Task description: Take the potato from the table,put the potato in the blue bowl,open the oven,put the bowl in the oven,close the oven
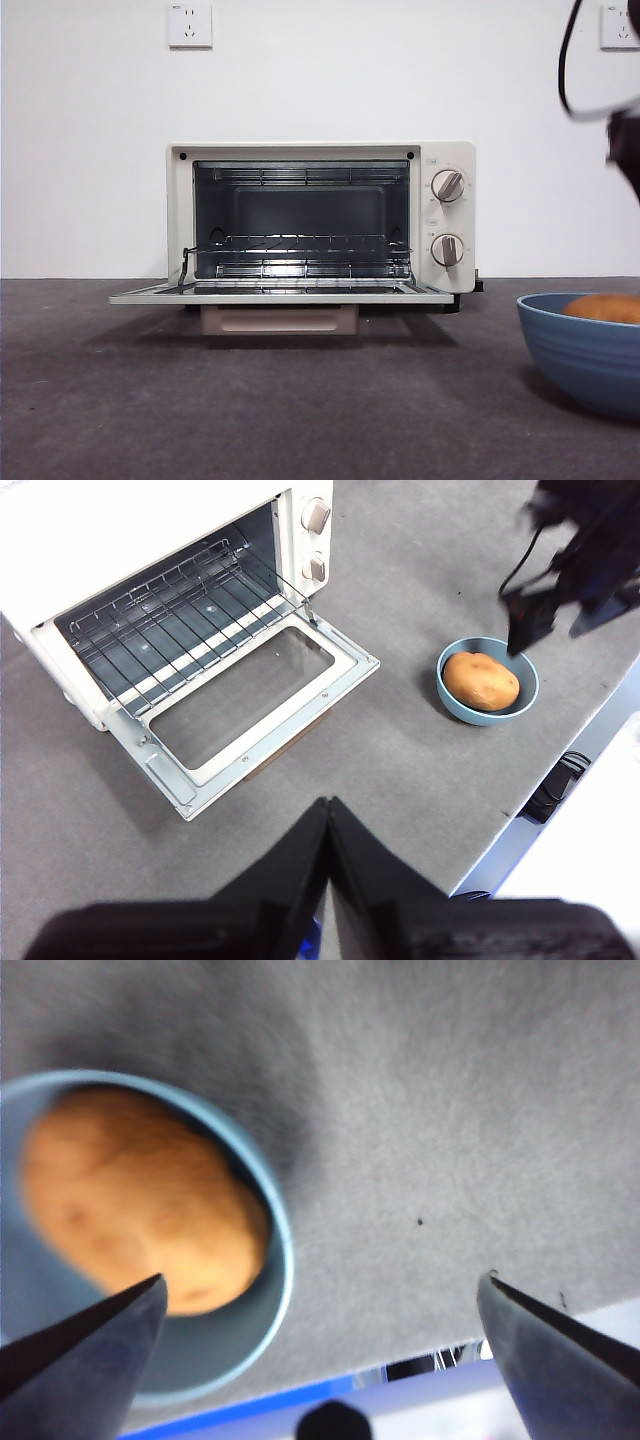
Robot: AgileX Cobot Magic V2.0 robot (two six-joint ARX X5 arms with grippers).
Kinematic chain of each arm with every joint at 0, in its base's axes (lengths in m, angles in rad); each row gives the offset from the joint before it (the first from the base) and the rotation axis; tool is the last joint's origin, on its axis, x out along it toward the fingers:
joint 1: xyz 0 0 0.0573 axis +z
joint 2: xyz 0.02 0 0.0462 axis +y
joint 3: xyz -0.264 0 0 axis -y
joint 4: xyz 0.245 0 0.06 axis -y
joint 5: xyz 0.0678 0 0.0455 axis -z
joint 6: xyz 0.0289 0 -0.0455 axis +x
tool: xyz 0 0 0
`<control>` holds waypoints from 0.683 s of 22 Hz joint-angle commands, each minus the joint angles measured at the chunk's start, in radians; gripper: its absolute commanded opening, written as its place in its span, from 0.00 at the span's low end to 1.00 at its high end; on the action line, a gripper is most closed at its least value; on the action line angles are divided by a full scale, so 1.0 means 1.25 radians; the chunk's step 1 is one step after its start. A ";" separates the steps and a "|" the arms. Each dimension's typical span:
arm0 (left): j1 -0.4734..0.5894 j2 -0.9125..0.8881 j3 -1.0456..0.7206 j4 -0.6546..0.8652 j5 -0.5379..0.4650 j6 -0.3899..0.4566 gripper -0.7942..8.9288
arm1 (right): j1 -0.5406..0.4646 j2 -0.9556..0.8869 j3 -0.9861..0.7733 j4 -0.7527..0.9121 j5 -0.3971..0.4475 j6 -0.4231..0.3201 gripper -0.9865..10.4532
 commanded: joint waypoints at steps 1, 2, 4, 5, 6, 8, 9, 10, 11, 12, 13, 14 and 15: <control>0.002 -0.002 -0.002 0.002 0.000 0.011 0.08 | -0.001 0.022 -0.048 0.034 -0.011 -0.008 0.56; 0.002 -0.002 -0.002 0.002 0.000 0.011 0.08 | -0.002 0.024 -0.063 0.056 -0.019 -0.008 0.56; 0.002 0.002 -0.002 0.002 0.000 0.011 0.08 | -0.006 0.023 -0.071 0.069 -0.029 -0.012 0.56; 0.002 0.004 -0.002 0.002 0.000 0.011 0.08 | -0.012 0.023 -0.071 0.064 -0.033 -0.019 0.56; 0.002 0.005 -0.002 0.002 0.000 0.011 0.08 | -0.017 0.023 -0.071 0.058 -0.031 -0.027 0.56; 0.002 0.009 -0.002 0.002 0.000 0.011 0.08 | -0.030 0.023 -0.071 0.040 -0.018 -0.053 0.56; 0.002 0.013 -0.002 0.002 0.000 0.011 0.08 | -0.040 0.023 -0.071 0.036 0.007 -0.063 0.56; 0.002 0.016 -0.002 0.002 0.000 0.011 0.08 | -0.050 0.023 -0.071 0.036 0.018 -0.070 0.56; 0.002 0.020 -0.002 0.002 0.000 0.011 0.08 | -0.061 0.023 -0.071 0.037 0.017 -0.074 0.55; 0.002 0.024 -0.002 0.002 0.000 0.011 0.08 | -0.071 0.023 -0.071 0.037 0.017 -0.081 0.55; 0.002 0.028 -0.002 0.003 0.000 0.011 0.08 | -0.081 0.023 -0.071 0.037 0.016 -0.089 0.55; 0.002 0.032 -0.002 0.002 0.000 0.011 0.08 | -0.087 0.023 -0.071 0.037 0.009 -0.090 0.55; 0.002 0.036 -0.002 0.002 0.000 0.011 0.08 | -0.089 0.023 -0.071 0.041 -0.004 -0.092 0.55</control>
